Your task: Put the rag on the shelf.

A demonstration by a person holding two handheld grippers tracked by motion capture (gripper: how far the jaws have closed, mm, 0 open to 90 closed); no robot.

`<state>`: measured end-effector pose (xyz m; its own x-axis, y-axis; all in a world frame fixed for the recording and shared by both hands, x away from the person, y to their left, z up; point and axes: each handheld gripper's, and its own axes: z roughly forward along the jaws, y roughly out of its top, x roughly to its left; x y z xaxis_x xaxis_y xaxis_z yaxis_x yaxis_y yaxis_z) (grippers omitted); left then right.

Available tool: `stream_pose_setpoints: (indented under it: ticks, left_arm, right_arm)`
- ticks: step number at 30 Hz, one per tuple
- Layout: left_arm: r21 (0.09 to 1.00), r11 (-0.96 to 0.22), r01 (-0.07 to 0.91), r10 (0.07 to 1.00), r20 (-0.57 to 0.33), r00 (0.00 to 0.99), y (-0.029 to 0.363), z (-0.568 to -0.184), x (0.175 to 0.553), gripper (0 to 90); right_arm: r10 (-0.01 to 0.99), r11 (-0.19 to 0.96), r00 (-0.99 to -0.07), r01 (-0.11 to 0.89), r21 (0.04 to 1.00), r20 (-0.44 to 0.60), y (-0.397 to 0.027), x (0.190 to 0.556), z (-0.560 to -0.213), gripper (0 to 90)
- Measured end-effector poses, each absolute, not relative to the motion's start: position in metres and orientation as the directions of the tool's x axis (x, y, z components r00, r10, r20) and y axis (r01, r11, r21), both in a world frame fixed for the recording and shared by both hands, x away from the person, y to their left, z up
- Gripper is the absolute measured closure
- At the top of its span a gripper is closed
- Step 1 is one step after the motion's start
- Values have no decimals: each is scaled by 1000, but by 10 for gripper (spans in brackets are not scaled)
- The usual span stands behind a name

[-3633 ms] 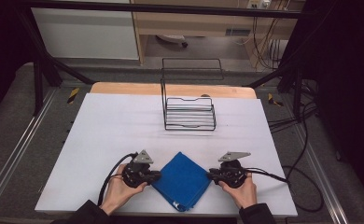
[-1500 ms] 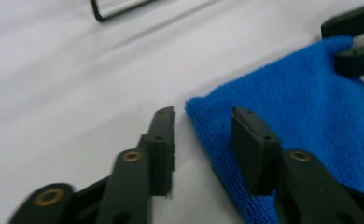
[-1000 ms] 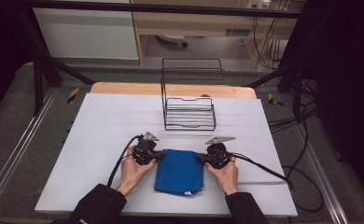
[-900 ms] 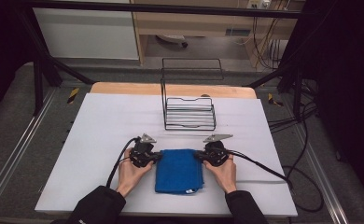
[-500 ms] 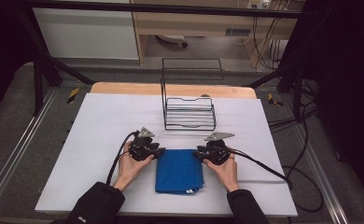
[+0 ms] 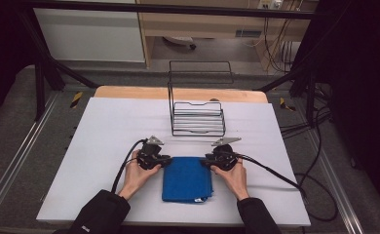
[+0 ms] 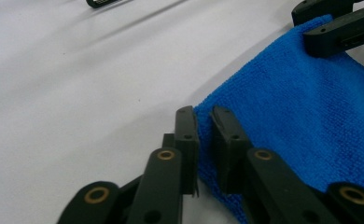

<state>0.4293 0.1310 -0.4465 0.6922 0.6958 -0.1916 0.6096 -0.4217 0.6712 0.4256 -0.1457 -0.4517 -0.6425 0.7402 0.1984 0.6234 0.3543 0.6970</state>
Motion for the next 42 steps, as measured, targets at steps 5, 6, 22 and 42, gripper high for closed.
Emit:
stream_pose_setpoints:
  ticks: [5,6,22,42]
  left_arm:
    - [670,-425,609,696,-188,692,131,-446,428,838]
    - [669,-424,611,697,-190,692,131,-446,428,841]
    - [716,-359,599,685,-233,690,140,-428,420,862]
    - [799,-329,502,665,-181,725,144,-399,402,861]
  right_arm:
    - [728,347,-640,651,675,244,-145,424,-451,752]
    - [726,345,-639,658,669,254,-145,423,-451,771]
    - [716,296,-633,658,692,295,-148,416,-438,840]
    - [682,242,-680,559,793,271,-159,404,-414,839]
